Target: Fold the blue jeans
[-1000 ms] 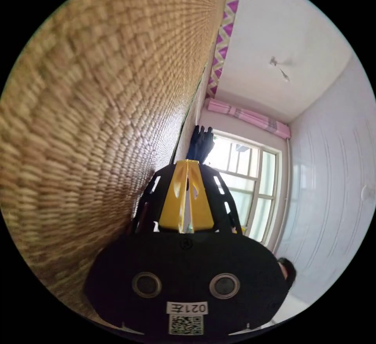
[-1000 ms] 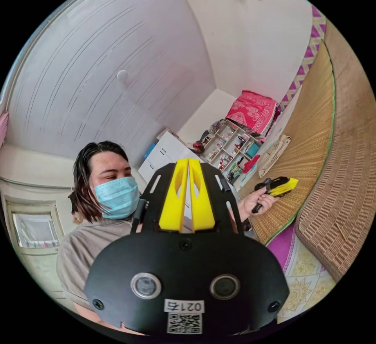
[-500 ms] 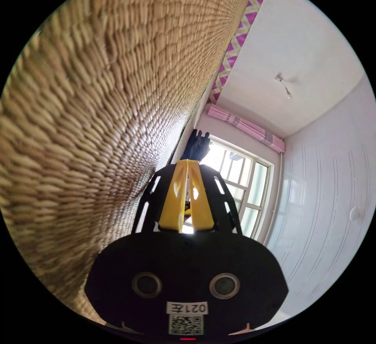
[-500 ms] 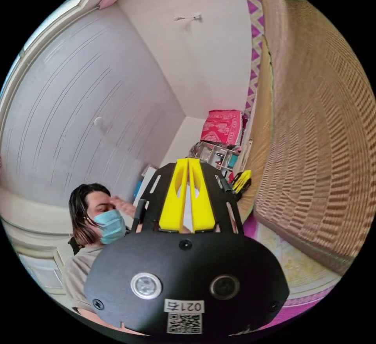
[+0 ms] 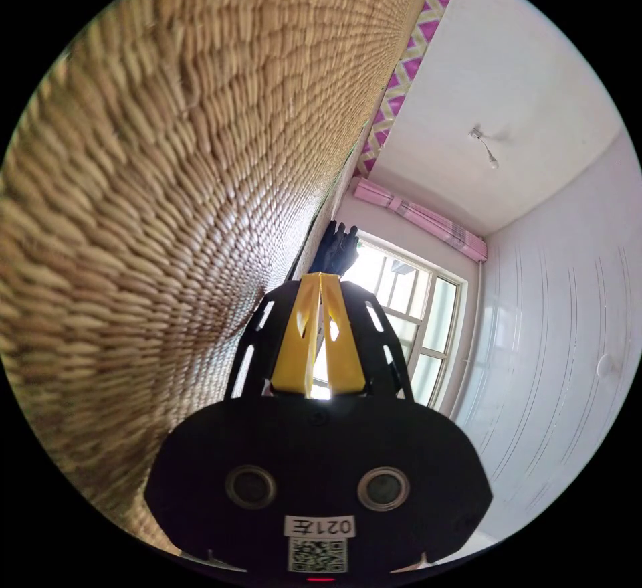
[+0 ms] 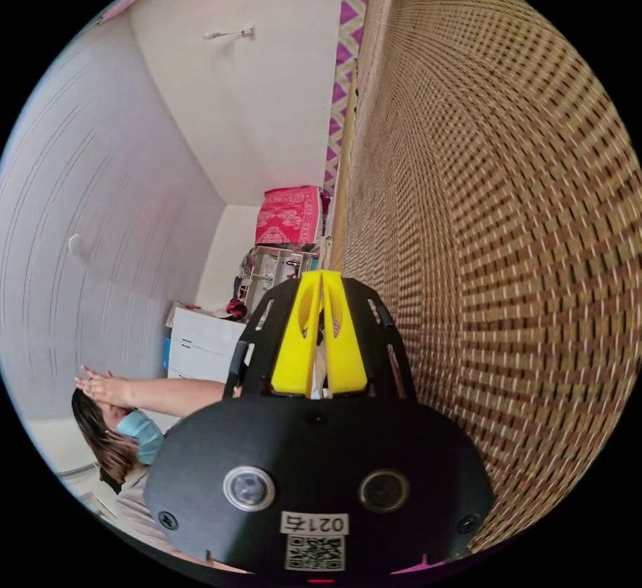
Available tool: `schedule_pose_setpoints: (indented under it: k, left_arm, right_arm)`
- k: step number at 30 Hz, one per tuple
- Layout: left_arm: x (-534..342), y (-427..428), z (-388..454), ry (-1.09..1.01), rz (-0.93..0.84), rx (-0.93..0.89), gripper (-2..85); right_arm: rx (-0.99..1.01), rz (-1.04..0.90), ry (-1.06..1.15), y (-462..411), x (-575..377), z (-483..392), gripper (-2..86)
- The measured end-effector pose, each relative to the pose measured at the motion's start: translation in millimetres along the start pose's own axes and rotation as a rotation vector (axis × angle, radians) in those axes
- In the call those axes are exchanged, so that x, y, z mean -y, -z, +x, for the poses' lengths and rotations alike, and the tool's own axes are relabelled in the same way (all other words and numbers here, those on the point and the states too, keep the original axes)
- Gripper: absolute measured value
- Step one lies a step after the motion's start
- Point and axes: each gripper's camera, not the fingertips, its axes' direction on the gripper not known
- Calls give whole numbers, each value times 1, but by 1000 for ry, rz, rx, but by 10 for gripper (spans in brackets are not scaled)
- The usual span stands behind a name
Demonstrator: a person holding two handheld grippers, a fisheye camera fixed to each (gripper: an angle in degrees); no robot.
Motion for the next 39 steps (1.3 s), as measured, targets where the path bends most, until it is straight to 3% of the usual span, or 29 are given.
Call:
schedule_pose_setpoints:
  k: [39]
  left_arm:
    - [-41, -15, 55, 3, -3, -2, -9]
  right_arm:
    - [123, 15, 185, -7, -118, -101, -6]
